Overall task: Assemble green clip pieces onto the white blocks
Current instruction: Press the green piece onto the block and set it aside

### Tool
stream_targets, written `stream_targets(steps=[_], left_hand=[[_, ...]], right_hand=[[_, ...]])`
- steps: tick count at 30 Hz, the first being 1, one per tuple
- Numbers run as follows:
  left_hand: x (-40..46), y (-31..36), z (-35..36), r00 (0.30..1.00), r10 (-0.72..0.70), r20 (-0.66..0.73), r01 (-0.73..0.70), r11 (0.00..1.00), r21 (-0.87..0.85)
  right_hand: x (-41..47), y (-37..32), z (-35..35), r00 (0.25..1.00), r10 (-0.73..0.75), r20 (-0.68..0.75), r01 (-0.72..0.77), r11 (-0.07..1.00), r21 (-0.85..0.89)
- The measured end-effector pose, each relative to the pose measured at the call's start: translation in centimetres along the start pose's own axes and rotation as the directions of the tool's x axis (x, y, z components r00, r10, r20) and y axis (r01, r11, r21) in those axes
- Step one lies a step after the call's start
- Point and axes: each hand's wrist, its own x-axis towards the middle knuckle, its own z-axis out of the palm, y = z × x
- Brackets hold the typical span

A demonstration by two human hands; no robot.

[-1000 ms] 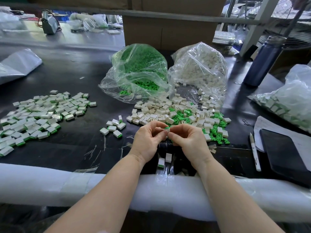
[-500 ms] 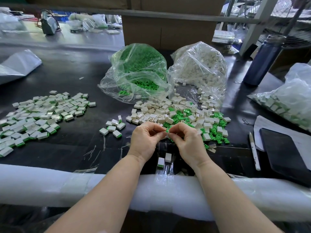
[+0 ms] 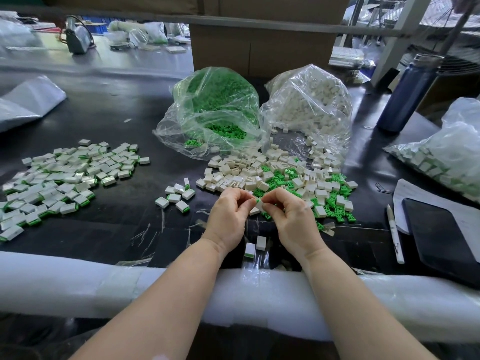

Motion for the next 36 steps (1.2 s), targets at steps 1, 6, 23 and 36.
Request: stream_targets(steps=[1, 6, 23, 36], left_hand=[[0.01, 0.00, 0.02, 1.000, 0.003, 0.000, -0.003, 1.000, 0.007], [0.16, -0.02, -0.04, 1.000, -0.024, 0.014, 0.025, 0.999, -0.022], [0.03, 0.07, -0.26, 0.999, -0.027, -0.026, 0.025, 0.997, -0.075], [-0.36, 0.62, -0.62, 0.991, 0.015, 0.134, 0.007, 0.986, -0.166]], right_hand=[[0.01, -0.03, -0.01, 1.000, -0.002, 0.000, 0.002, 1.000, 0.005], [0.05, 0.02, -0.03, 1.000, 0.009, 0.000, -0.009, 0.999, 0.038], [0.08, 0.05, 0.02, 0.999, 0.041, 0.024, -0.043, 0.995, 0.087], [0.39, 0.44, -0.17, 0.982, 0.182, 0.052, -0.189, 0.922, 0.339]])
